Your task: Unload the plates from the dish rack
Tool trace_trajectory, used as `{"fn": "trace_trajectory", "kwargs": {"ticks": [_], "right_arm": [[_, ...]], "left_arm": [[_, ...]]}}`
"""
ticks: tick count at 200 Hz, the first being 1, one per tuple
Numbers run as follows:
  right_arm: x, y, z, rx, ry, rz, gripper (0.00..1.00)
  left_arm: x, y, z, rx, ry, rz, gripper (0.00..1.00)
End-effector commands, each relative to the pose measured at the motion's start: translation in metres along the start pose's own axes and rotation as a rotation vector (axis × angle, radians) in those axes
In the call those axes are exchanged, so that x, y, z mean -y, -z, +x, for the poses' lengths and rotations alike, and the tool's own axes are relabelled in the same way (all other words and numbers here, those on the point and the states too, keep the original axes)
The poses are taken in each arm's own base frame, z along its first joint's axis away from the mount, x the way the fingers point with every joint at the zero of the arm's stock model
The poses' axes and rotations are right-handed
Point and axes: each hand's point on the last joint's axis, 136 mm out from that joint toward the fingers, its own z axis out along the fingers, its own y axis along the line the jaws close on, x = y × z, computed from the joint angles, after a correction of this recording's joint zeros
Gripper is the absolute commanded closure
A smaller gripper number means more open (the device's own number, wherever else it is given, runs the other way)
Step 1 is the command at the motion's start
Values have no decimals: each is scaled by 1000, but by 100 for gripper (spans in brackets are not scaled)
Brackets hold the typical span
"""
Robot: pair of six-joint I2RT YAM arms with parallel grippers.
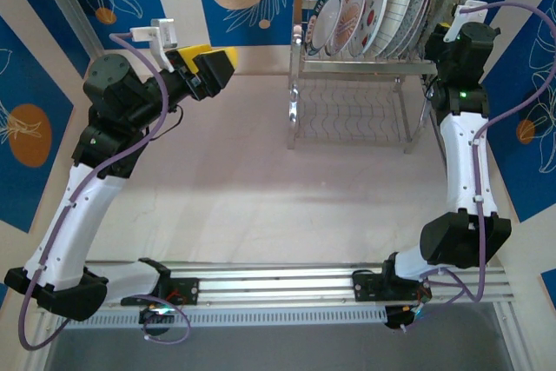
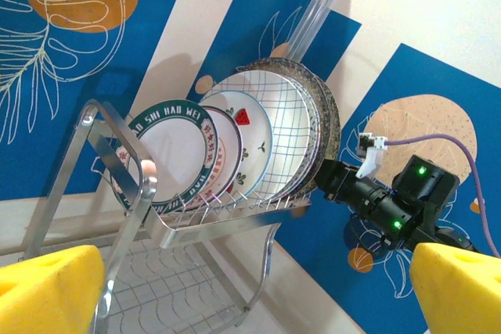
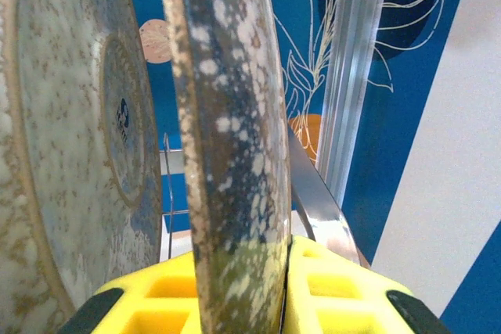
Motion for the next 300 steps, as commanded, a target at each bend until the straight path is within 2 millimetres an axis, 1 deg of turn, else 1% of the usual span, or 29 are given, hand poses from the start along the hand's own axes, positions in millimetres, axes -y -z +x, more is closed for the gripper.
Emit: {"fn": "trace_trajectory", "kwargs": {"ticks": [1,37,84,116,153,197,219,261,300], "right_arm": [[-4,30,-66,174,-21,-25,100],[-1,40,-87,217,-13,-9,100],[12,56,-115,277,-18,55,100],[17,63,-129,307,-29,71,100],[18,74,-147,348,-31,74,100],[22,86,-165,394,-31,92,100],[25,92,-174,416,-31,106,100],[29,102,-186,448,-28,125,100],[34,109,-196,475,-26,155,100]], "left_arm": [[17,8,-9,34,-3,53,0],[21,9,-11,42,4,68,0],[24,10,-14,52,10,76,0],[26,11,-14,50,10,81,0],[27,11,-13,49,12,85,0],[32,11,-17,55,10,101,0],[38,12,-24,70,0,116,0],[49,16,-44,138,-26,145,0],[51,13,-48,151,-16,156,0]]}}
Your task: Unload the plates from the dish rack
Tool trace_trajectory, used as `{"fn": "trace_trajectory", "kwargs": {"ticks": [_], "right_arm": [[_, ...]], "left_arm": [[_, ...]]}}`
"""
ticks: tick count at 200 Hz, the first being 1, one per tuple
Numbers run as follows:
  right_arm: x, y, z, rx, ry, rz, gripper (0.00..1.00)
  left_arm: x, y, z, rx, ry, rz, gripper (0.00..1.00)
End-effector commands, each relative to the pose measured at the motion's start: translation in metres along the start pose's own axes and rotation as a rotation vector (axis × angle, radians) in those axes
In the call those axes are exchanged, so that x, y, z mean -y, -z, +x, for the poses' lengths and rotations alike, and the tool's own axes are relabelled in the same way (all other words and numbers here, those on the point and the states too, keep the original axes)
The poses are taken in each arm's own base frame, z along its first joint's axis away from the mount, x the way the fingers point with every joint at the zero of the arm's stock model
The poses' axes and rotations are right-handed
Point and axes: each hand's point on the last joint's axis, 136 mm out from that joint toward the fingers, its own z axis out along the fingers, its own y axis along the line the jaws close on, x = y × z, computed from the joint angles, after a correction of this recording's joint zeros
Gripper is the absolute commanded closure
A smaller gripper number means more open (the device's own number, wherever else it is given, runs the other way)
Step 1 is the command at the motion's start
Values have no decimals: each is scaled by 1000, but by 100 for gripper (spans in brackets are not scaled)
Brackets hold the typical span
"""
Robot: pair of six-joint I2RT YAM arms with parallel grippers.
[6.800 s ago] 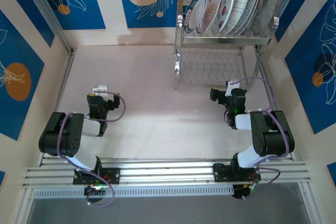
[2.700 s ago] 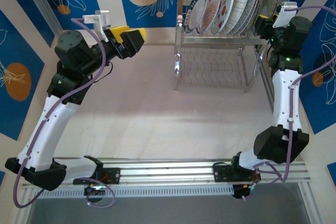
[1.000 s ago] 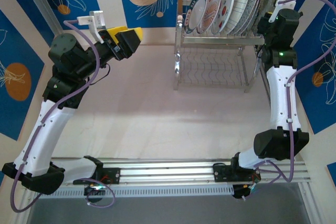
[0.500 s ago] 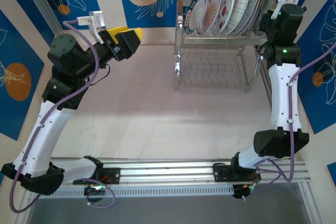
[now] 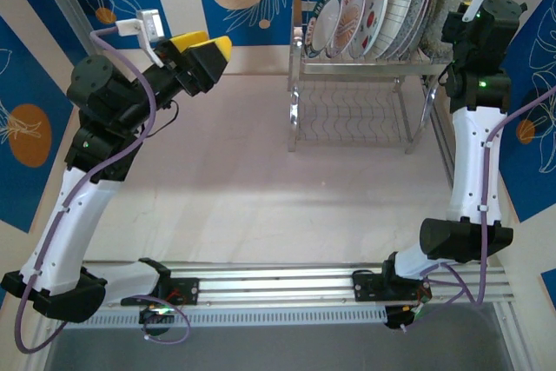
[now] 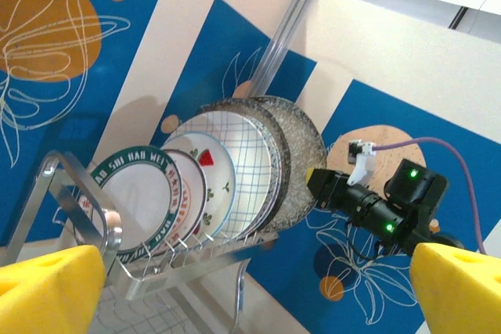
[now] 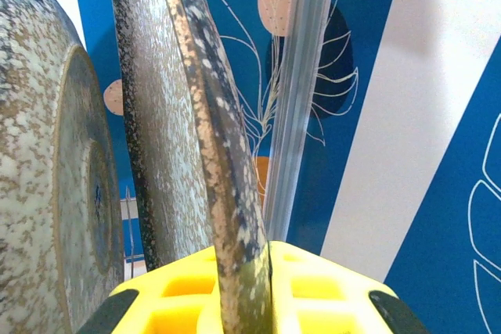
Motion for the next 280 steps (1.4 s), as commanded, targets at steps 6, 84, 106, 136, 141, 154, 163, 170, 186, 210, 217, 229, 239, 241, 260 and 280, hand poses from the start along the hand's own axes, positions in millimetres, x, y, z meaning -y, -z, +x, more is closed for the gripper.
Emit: {"fn": "trace_trajectory", "kwargs": {"ticks": [6,84,106,136,141,154,163,170,186,210,217,229,239,241,260,280], "right_arm": [[34,71,-130,430,-123,72,100],[52,90,-152,487,-122,157,100],[53,95,-158,506,-121,159,100],[55,103,-166,530,-128,157,100],[55,104,-168,534,-129,155,100],[55,109,-172,544,-132,151,100],[55,111,-174,549,-132,146,100],[55,113,-176,553,-133,145,100],[56,115,-177,554,-131,147,100],[58,121,-179,557,-129,152,100],[59,124,-179,560,-131,154,100],[61,127,-180,561,-131,163,100],[63,130,-181,560,-128,170,100],[63,130,-181,561,-128,172,100],[65,135,-182,562,-126,178,100],[68,143,-184,566,-131,183,100]], "left_arm": [[19,0,-17,51,-6,62,0],[18,-2,-15,47,-2,65,0],[18,-2,-15,46,0,69,0],[18,-3,-15,47,1,75,0],[18,-3,-16,48,1,74,0],[18,-4,-15,47,1,75,0],[19,-4,-15,47,2,76,0],[19,-4,-15,46,3,77,0],[19,-4,-15,46,6,78,0],[18,-5,-14,45,9,81,0],[18,-5,-14,44,10,82,0],[19,-6,-14,45,14,86,0],[20,-6,-15,48,14,92,0],[20,-6,-15,48,16,93,0],[22,-7,-17,53,19,105,0],[26,-8,-21,57,18,120,0]]}}
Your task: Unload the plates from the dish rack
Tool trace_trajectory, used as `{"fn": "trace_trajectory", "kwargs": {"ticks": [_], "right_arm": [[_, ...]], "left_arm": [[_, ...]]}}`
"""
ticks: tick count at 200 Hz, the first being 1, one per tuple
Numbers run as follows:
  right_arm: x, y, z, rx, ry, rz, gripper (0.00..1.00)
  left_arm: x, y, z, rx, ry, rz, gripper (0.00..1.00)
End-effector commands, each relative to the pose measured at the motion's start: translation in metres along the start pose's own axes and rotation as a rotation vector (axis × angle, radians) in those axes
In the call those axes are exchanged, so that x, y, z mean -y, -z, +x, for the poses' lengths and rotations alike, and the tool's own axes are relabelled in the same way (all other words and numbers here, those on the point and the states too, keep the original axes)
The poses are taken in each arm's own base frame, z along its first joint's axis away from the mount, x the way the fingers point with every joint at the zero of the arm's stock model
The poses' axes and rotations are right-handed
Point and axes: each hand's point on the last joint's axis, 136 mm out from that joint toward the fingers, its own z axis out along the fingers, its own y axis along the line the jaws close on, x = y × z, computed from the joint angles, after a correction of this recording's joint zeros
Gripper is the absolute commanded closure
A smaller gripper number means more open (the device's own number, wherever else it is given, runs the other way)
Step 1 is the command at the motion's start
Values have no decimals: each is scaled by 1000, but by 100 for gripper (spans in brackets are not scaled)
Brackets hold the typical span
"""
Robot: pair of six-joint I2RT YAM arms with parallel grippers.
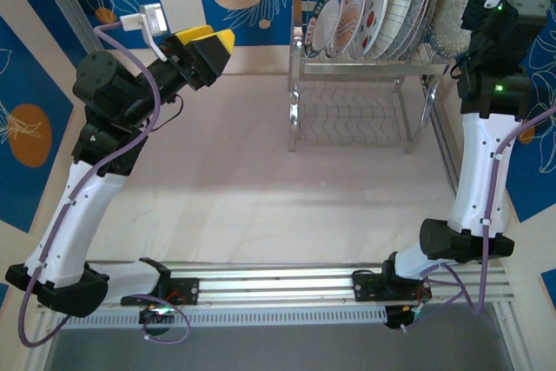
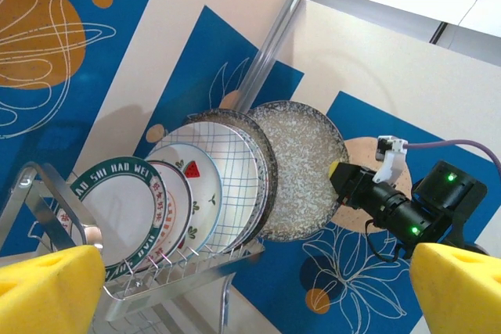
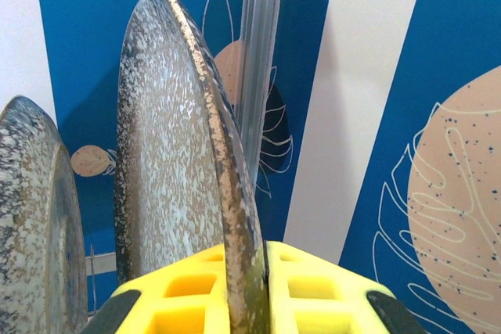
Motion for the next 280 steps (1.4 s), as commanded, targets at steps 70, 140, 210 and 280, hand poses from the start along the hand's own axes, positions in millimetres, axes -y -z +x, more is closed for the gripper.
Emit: {"fn": "trace_trajectory", "kwargs": {"ticks": [70,140,210,280], "right_arm": [[62,105,-140,453,-179,104,100],[71,123,-144,446,-214,112,100],[85,145,-134,379,-266,144,100],[80,150,-101,223,-335,130,100]], "left_arm": [[31,1,-22,51,-9,111,0],[30,0,-16,42,12,122,0],[24,-10,2,-24,95,139,0],[24,-33,55,-181,260,170,1]]}}
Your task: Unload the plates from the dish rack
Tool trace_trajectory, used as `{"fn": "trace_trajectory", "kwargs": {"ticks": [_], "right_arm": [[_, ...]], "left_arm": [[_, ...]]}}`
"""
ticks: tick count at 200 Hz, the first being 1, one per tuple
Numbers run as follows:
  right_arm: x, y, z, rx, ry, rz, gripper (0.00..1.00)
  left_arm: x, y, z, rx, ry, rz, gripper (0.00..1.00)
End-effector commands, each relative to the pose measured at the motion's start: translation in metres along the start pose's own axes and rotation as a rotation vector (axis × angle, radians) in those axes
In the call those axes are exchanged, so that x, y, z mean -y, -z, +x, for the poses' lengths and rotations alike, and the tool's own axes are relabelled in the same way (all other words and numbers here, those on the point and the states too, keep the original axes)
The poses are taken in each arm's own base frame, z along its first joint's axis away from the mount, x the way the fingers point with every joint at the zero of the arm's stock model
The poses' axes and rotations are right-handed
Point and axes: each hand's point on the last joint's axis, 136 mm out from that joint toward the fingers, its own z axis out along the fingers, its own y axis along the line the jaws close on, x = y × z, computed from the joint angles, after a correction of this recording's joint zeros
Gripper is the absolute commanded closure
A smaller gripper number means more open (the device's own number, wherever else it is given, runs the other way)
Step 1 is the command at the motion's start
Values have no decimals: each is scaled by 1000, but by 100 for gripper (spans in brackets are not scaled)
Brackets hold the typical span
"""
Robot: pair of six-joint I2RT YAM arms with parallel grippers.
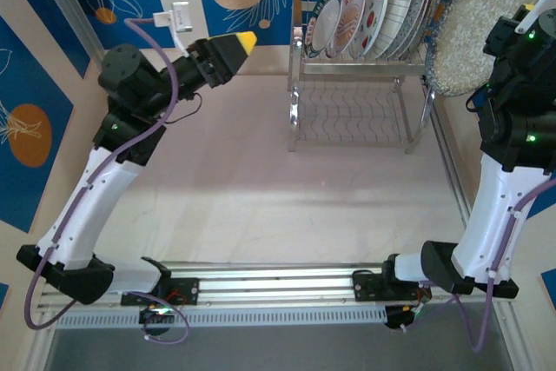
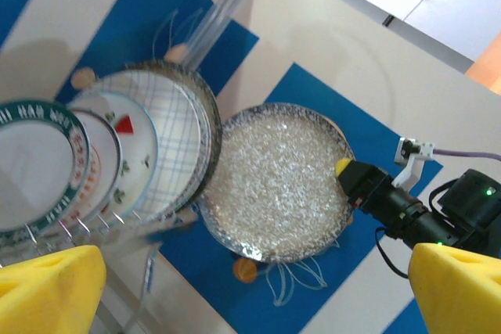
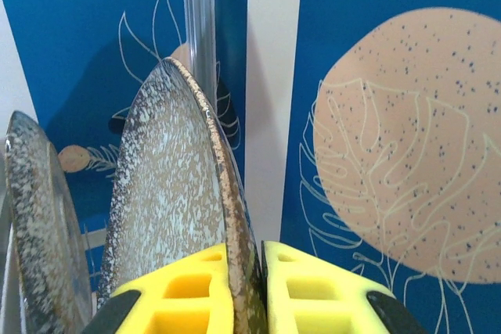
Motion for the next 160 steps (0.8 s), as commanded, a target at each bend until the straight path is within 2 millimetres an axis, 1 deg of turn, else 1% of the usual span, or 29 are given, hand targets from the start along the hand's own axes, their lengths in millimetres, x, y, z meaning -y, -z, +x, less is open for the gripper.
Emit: {"fn": "trace_trajectory", "kwargs": {"ticks": [1,30,75,115,133,154,160], "right_arm": [[32,56,-76,268,-256,24,100],[33,61,-67,219,-258,37,100],[34,71,-61,182,-234,60,100],[37,78,-57,163,-198,78,100],[37,82,-52,146,-193,68,100],[38,86,-47,130,-192,68,100],[38,86,-45,125,-191,68,100]], "left_arm": [[7,-6,20,-64,54,41,1],[3,-10,35,-98,87,39,1],[-6,-16,59,-148,157,37,2],[-11,-20,75,-186,179,36,3],[-14,-24,88,-226,212,42,4],[-23,-33,110,-275,270,44,4],[-27,-37,120,-292,299,39,5]]}}
